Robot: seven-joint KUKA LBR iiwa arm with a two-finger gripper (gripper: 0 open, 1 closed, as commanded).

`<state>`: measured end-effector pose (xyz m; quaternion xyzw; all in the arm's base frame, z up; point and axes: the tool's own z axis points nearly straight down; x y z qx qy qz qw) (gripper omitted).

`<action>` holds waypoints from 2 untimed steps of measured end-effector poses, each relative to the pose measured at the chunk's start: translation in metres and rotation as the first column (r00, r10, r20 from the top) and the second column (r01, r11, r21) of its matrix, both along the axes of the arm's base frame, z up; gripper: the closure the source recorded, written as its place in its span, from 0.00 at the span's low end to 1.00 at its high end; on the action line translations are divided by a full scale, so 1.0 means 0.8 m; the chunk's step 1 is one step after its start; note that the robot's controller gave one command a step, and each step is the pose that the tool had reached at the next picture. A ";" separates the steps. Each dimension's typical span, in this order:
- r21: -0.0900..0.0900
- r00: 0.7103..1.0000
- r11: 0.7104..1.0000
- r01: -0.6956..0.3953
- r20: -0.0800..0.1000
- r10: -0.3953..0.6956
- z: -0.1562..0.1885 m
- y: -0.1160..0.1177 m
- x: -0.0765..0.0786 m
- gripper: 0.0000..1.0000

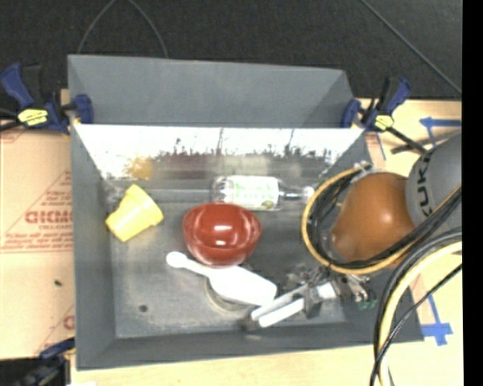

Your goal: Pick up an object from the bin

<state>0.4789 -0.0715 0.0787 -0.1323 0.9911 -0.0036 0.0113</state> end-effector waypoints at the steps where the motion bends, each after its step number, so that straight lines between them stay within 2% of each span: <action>1: 0.000 1.000 1.000 -0.001 -0.001 0.001 0.030 0.000 -0.001 1.00; 2: 0.000 1.000 1.000 -0.001 -0.001 0.001 0.061 0.000 0.000 1.00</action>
Offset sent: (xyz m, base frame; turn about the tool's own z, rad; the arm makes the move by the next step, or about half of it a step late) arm -0.0010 0.0001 0.0223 -0.0007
